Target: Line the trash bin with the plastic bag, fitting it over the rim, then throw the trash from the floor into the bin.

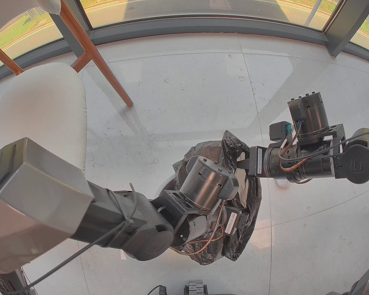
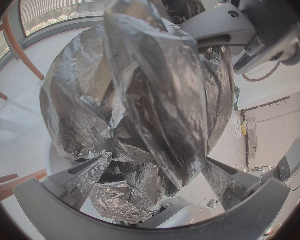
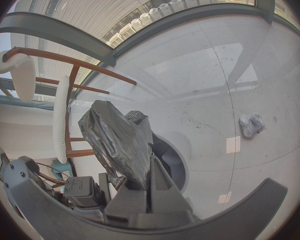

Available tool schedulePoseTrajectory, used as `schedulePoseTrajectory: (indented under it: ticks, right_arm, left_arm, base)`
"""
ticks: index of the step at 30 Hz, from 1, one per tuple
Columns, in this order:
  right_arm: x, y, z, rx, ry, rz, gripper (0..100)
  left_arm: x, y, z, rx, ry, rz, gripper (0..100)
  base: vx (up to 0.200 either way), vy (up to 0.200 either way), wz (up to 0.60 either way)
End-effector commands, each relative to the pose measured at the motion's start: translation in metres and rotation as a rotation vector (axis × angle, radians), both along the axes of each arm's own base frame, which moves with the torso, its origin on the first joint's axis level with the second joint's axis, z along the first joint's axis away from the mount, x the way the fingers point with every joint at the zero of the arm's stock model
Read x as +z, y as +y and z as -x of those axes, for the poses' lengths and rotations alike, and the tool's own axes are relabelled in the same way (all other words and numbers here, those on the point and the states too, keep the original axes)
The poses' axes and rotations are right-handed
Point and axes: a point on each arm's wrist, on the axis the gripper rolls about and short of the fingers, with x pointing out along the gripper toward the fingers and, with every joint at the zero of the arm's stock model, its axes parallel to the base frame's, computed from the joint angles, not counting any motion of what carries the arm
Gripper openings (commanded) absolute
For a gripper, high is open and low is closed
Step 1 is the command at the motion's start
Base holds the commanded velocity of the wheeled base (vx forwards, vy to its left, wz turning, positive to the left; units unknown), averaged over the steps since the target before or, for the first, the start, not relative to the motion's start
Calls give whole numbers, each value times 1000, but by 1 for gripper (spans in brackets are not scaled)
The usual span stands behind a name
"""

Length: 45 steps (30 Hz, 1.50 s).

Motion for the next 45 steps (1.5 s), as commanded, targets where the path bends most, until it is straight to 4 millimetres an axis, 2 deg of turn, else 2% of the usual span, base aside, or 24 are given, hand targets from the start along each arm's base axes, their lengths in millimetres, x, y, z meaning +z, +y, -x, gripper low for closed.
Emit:
schedulePoseTrajectory:
  ticks: [1, 4, 5, 14, 17, 19, 21, 22, 31, 33, 34, 36, 39, 41, 45]
  right_arm:
    - [-1, 1, 1, 3, 2, 1, 0]
    - [-1, 0, 1, 2, 2, 1, 0]
    - [-1, 0, 1, 1, 3, 0, 0]
    - [-1, -2, -1, -7, 2, 1, 0]
    - [-3, -4, -1, -13, 8, 6, 0]
    - [-3, -9, -3, -27, 9, 9, 0]
    - [-2, -15, -5, -44, 5, 9, 0]
    - [-2, -15, -5, -44, 5, 9, 0]
    - [-2, -33, -14, -75, -13, 43, 0]
    - [-4, -36, -15, -68, -20, 63, 0]
    - [-10, -45, -18, -43, -38, 129, 0]
    - [-14, -52, -21, -33, -50, 171, 0]
    - [-15, -54, -23, -38, -47, 169, 0]
    - [-22, -62, -33, -57, -28, 178, 0]
    - [-29, -60, -43, -51, -43, 153, 0]
  left_arm:
    - [-10, -9, -7, 2, 5, -6, 100]
    - [-11, -11, -9, 2, 2, -5, 100]
    - [-12, -11, -9, 2, 3, -6, 0]
    - [-12, -13, -11, 9, 5, 3, 0]
    - [-8, -11, -11, 19, 5, 14, 0]
    - [7, -6, -8, 25, -12, 42, 0]
    - [20, 5, -10, 45, -29, 62, 0]
    - [20, 5, -10, 45, -29, 62, 0]
    - [50, 73, -20, 153, -77, 66, 0]
    - [51, 76, -20, 158, -77, 68, 0]
    - [52, 81, -17, 158, -71, 68, 0]
    - [51, 87, -16, 160, -63, 64, 0]
    - [50, 91, -14, 157, -47, 55, 0]
    - [48, 93, -14, 160, -29, 35, 0]
    - [46, 105, -23, 201, -17, 17, 0]
  base:
    - [0, 0, 0]
    - [0, 0, 0]
    - [0, 0, 0]
    - [0, 0, 0]
    - [0, 0, 0]
    - [0, 0, 0]
    - [0, 0, 0]
    - [0, 0, 0]
    - [0, 0, 0]
    - [0, 0, 0]
    - [0, 0, 0]
    - [0, 0, 0]
    - [0, 0, 0]
    - [0, 0, 0]
    - [0, 0, 0]
